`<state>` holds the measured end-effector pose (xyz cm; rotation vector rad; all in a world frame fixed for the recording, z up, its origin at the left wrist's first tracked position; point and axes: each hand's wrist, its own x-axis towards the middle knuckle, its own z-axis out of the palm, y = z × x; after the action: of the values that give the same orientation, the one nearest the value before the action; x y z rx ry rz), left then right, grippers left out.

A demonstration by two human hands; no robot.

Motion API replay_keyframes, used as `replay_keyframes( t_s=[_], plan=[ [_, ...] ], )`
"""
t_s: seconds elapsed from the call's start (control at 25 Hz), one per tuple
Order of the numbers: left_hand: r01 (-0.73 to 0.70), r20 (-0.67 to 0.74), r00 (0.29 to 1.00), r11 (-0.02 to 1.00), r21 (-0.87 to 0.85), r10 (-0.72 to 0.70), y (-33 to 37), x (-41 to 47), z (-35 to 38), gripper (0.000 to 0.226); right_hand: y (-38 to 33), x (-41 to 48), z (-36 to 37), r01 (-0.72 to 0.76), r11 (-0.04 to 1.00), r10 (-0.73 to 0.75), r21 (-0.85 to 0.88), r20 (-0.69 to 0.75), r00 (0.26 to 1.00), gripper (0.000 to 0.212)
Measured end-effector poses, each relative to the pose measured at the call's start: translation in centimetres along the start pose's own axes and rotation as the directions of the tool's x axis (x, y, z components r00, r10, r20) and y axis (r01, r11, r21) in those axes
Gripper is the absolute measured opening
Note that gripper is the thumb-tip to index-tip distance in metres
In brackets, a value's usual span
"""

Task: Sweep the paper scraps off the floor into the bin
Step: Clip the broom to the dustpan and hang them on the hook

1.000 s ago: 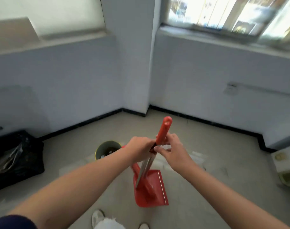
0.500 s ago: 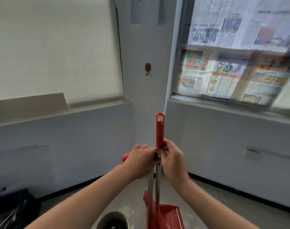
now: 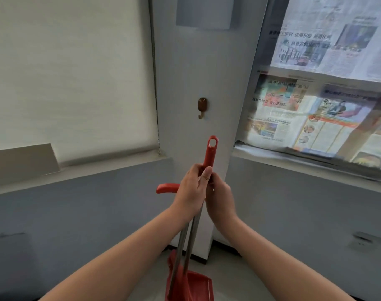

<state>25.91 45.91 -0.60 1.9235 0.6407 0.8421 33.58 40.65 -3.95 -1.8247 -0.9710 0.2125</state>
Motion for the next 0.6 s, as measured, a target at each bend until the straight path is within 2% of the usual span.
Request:
replay_keyframes(
  t_s=[0.08,0.24,0.36,0.48,0.6],
  plan=[
    [0.067,-0.056,0.996,0.998,0.009,-0.067,-1.4,4.1,1.6,0.022,1.1,4.0,1.1,-0.015,0.994,0.015,-0.109,-0.005,1.0,0.017],
    [0.194,-0.172,0.969,0.978,0.074,-0.179,-3.4,11.9,3.1,0.027,2.6,12.0,3.0,-0.086,0.986,0.099,-0.142,0.092,0.991,0.024],
    [0.257,-0.255,0.943,0.954,0.151,-0.213,-4.8,16.5,3.6,0.03,3.3,17.0,4.5,-0.077,0.997,0.074,0.007,0.209,0.975,0.025],
    [0.315,-0.357,0.901,0.938,0.147,-0.246,-6.0,20.5,4.2,0.032,4.2,20.7,5.5,-0.041,0.989,0.004,0.142,0.252,0.968,0.022],
    [0.372,-0.363,0.883,0.916,0.15,-0.298,-6.7,23.0,4.9,0.035,4.9,23.1,5.7,-0.151,0.969,0.095,0.194,0.272,0.958,0.033]
  ],
)
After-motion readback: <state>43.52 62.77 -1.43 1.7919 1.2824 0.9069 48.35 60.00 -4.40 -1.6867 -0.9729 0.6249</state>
